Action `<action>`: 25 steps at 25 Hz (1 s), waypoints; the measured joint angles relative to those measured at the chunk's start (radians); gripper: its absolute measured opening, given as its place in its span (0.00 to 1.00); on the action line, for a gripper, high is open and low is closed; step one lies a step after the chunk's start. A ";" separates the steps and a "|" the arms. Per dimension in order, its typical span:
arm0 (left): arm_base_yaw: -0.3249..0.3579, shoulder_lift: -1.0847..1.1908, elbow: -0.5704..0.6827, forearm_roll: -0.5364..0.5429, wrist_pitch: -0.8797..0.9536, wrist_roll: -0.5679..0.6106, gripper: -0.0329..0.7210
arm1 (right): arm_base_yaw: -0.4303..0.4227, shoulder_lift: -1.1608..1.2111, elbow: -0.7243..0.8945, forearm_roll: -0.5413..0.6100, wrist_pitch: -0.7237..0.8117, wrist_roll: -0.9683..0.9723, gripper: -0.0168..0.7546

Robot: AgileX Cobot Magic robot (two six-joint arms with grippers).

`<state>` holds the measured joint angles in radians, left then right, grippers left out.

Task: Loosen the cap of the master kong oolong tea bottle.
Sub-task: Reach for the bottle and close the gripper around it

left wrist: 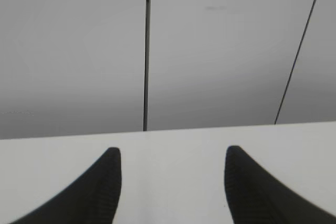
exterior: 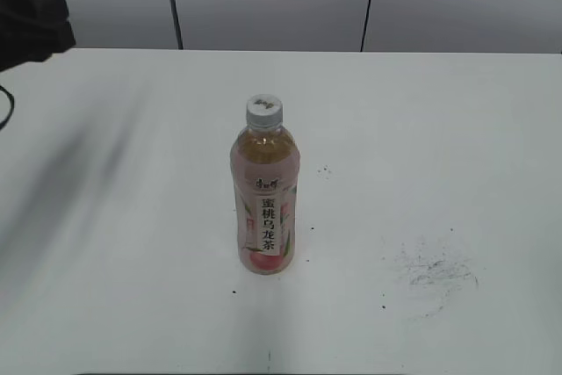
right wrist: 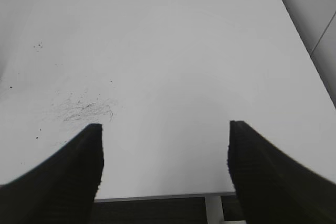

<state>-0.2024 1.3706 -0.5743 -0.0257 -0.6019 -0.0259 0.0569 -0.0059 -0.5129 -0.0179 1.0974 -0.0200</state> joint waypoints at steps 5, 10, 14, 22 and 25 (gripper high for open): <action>-0.030 0.107 0.000 0.033 -0.014 -0.008 0.55 | 0.000 0.000 0.000 0.000 0.000 0.000 0.74; -0.037 0.166 0.010 0.088 -0.110 -0.021 0.56 | 0.000 0.000 0.000 0.000 0.000 0.000 0.74; -0.037 0.264 0.072 0.092 -0.336 -0.030 0.56 | 0.000 0.000 0.000 0.000 0.000 0.000 0.74; -0.037 0.366 0.242 0.277 -0.592 -0.056 0.56 | 0.000 0.000 0.000 0.000 0.000 0.000 0.74; -0.037 0.367 0.256 0.435 -0.594 -0.075 0.58 | 0.000 0.000 0.000 0.000 0.000 0.000 0.74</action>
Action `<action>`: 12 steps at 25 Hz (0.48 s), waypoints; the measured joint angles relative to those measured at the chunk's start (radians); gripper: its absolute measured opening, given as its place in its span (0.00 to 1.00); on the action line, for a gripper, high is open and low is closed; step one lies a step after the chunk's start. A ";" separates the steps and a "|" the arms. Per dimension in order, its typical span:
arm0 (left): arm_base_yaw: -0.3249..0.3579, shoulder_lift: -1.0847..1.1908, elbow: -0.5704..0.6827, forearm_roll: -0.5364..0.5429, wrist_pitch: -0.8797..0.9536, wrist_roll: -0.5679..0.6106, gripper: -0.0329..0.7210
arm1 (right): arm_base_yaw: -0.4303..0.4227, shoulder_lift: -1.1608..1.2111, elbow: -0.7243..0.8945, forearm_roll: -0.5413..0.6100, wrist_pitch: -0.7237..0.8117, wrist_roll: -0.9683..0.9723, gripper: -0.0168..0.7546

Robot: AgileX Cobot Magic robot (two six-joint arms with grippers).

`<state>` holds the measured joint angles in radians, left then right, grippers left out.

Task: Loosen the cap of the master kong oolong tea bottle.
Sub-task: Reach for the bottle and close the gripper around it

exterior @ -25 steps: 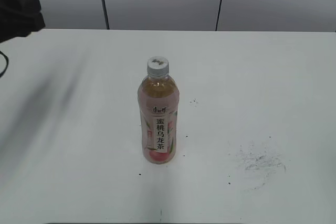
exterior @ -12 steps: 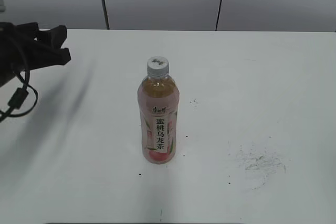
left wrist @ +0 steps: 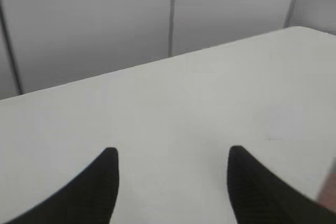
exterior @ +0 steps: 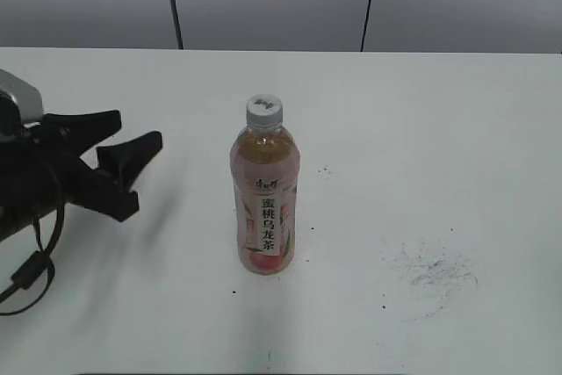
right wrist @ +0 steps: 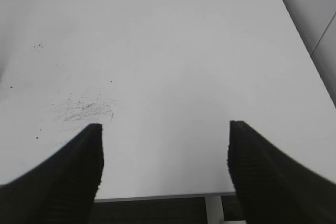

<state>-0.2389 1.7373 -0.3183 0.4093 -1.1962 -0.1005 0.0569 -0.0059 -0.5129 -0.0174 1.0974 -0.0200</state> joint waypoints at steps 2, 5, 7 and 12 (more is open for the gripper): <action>0.000 0.000 0.000 0.093 -0.002 -0.024 0.63 | 0.000 0.000 0.000 0.000 0.000 0.000 0.74; 0.000 0.000 0.001 0.185 -0.005 -0.057 0.76 | 0.000 0.000 0.000 0.000 0.000 0.000 0.74; 0.000 0.000 0.001 0.234 -0.006 -0.072 0.82 | 0.000 0.000 0.000 0.000 0.000 0.000 0.74; 0.000 0.000 0.001 0.356 -0.006 -0.104 0.85 | 0.000 0.000 0.000 0.001 0.000 0.000 0.74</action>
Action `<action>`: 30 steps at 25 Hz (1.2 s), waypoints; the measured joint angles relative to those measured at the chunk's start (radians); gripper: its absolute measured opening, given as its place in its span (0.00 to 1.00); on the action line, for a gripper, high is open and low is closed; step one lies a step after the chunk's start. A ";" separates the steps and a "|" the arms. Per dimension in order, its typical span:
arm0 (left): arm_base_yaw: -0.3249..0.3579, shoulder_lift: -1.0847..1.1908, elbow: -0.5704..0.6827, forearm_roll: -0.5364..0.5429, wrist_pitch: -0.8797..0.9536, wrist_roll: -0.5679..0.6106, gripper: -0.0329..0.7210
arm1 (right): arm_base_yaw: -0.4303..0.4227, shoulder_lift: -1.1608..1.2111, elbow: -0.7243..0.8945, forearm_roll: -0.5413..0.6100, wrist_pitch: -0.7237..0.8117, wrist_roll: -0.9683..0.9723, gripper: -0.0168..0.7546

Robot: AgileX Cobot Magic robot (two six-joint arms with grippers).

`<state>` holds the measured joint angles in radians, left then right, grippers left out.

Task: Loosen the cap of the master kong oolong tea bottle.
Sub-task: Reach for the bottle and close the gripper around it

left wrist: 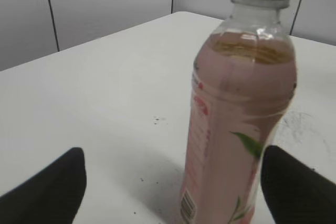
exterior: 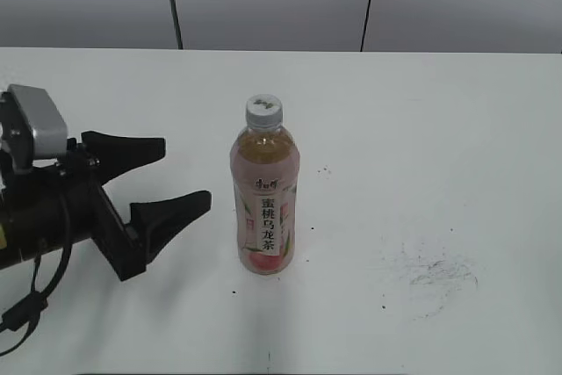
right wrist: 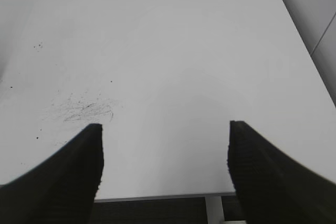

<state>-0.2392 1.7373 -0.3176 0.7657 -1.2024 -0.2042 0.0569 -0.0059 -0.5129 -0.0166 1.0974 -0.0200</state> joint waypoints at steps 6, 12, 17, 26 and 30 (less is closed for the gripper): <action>-0.042 0.000 -0.001 0.018 0.000 -0.013 0.84 | 0.000 0.000 0.000 0.000 0.000 0.000 0.74; -0.141 0.035 -0.060 0.001 -0.006 -0.013 0.83 | 0.000 0.000 0.000 0.000 0.000 0.000 0.74; -0.148 0.119 -0.126 -0.011 -0.007 -0.014 0.83 | 0.000 0.000 0.000 0.000 0.000 0.000 0.74; -0.148 0.192 -0.245 0.052 -0.005 -0.053 0.83 | 0.000 0.000 0.000 0.000 0.000 0.000 0.74; -0.160 0.196 -0.279 0.073 -0.006 -0.088 0.83 | 0.000 0.000 0.000 0.000 0.000 0.000 0.74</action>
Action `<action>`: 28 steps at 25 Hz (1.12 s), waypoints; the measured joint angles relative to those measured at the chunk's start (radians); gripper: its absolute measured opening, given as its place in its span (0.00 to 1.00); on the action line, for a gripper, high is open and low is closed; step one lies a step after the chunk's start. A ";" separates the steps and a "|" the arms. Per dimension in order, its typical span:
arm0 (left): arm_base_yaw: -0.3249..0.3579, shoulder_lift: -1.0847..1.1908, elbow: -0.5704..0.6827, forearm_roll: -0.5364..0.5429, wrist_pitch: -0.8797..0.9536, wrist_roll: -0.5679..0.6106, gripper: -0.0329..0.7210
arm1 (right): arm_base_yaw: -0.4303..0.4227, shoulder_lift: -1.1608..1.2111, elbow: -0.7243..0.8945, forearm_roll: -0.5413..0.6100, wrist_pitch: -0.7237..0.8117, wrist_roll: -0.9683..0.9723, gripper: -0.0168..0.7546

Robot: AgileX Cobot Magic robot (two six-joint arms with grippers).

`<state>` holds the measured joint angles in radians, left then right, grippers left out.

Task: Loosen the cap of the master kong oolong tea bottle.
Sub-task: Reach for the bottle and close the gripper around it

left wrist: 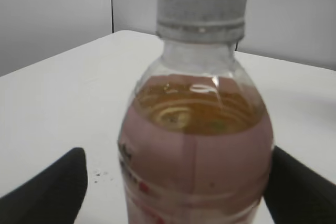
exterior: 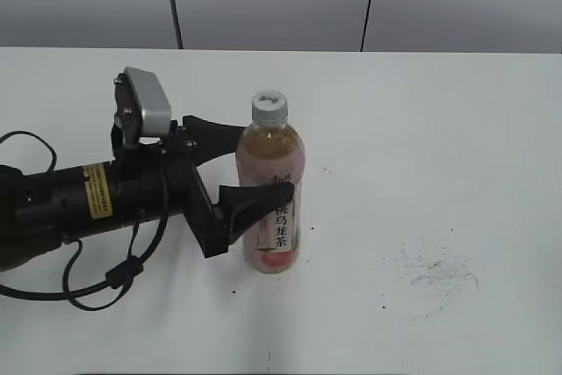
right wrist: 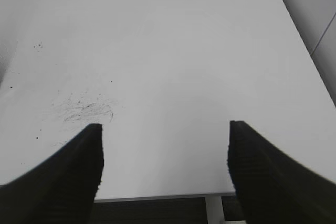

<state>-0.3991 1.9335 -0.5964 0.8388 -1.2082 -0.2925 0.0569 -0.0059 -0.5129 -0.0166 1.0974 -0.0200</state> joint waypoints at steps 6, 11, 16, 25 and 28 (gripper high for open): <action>-0.068 0.002 0.000 -0.002 0.000 -0.008 0.83 | 0.000 0.000 0.000 0.000 0.000 0.000 0.74; -0.077 0.004 -0.017 -0.039 0.001 -0.011 0.83 | 0.000 0.000 0.000 0.000 0.000 0.000 0.74; -0.078 0.028 -0.064 -0.042 -0.002 -0.011 0.83 | 0.000 0.000 0.000 0.000 0.000 0.000 0.74; -0.078 0.057 -0.078 -0.015 -0.001 -0.012 0.63 | 0.000 0.000 0.000 0.000 0.000 0.000 0.74; -0.078 0.057 -0.078 -0.015 0.000 -0.011 0.63 | 0.000 0.000 0.000 0.000 0.000 0.000 0.74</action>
<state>-0.4773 1.9902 -0.6744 0.8241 -1.2079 -0.3040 0.0569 -0.0059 -0.5129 -0.0166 1.0974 -0.0200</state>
